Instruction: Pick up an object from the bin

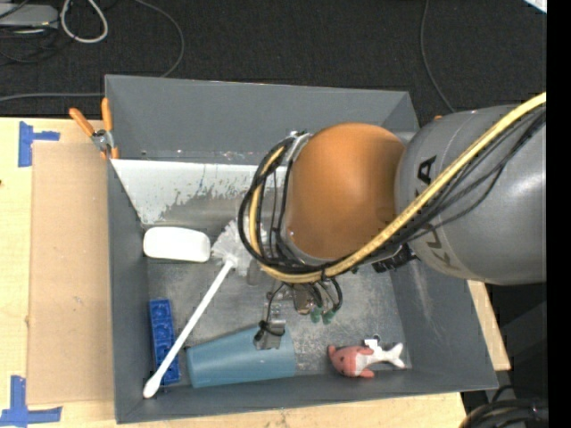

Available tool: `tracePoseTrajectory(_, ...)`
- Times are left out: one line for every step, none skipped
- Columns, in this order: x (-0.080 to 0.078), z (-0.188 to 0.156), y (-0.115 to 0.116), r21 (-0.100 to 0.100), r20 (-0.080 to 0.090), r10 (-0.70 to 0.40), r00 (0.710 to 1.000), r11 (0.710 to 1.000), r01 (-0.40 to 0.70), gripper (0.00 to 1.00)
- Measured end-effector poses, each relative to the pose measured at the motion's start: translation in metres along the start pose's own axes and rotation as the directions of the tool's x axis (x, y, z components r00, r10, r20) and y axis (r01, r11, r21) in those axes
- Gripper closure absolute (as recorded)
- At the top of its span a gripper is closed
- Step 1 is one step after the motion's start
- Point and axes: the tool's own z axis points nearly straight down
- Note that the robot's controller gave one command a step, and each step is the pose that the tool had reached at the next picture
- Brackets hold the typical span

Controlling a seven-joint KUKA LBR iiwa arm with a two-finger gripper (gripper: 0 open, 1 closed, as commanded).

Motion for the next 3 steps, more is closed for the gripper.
tracePoseTrajectory(-0.007,0.026,-0.021,0.001,-0.003,0.064,0.998,0.998,-0.064,0.0)
tracePoseTrajectory(-0.006,0.071,-0.012,0.001,-0.004,0.169,0.986,0.986,-0.169,0.0)
tracePoseTrajectory(-0.005,0.079,-0.052,0.003,-0.003,0.158,0.987,0.987,-0.158,0.0)
